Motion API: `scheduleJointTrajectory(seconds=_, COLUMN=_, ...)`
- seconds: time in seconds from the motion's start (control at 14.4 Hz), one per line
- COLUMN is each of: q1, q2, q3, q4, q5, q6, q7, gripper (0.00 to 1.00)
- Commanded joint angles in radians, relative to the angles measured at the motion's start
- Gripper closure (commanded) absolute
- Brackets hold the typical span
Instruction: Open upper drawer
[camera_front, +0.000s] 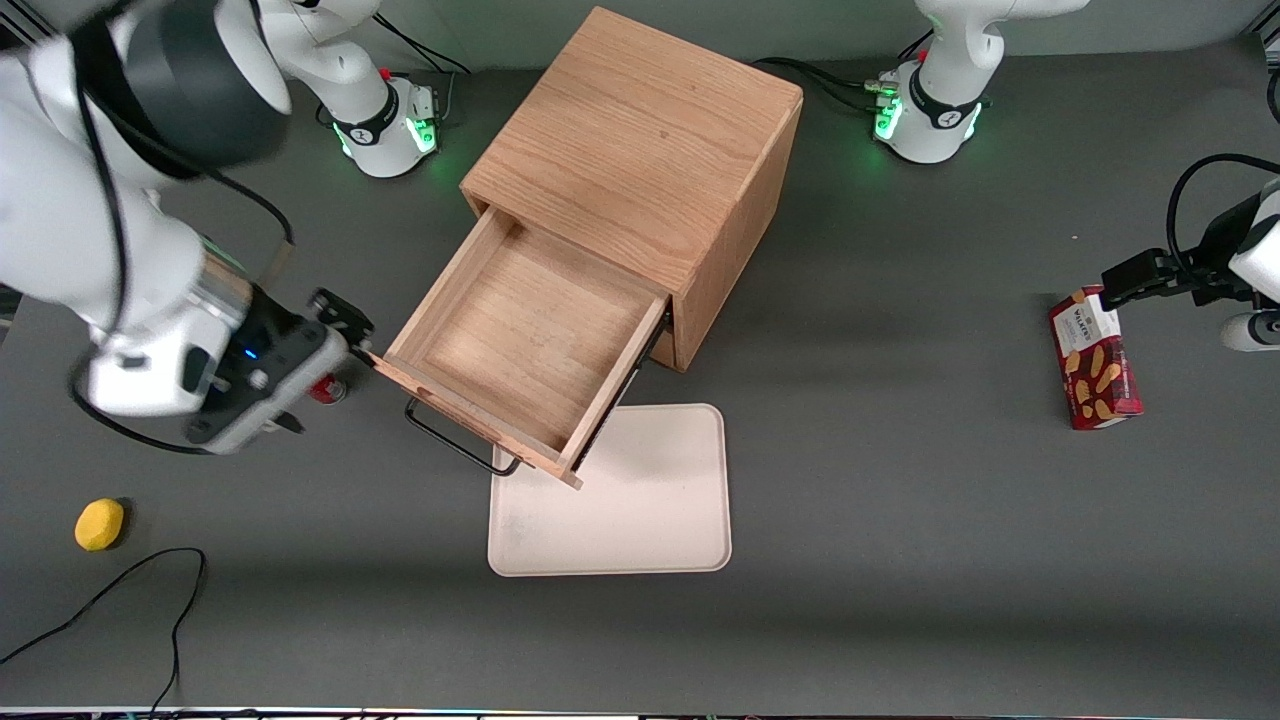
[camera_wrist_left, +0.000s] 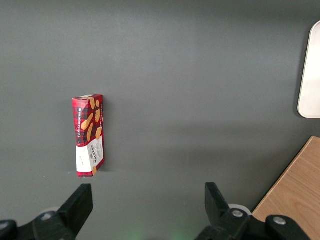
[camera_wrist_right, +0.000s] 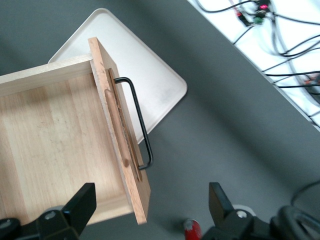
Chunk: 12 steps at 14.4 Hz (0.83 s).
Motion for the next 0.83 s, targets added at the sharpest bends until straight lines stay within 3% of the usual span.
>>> scheduleJointTrajectory(seconds=0.0, q1=0.009, q2=-0.086, q3=0.000, q4=-0.037, q5=-0.048, q6=-0.033, q7=0.098, gripper=0.00)
scheduleJointTrajectory(seconds=0.42, q1=-0.015, q2=-0.231, q3=0.002, q4=-0.144, q5=-0.063, q6=-0.046, q7=0.261, gripper=0.00)
scheduleJointTrajectory(seconds=0.76, q1=-0.150, q2=-0.322, q3=0.017, q4=-0.233, q5=-0.063, q6=-0.046, q7=0.270, gripper=0.00)
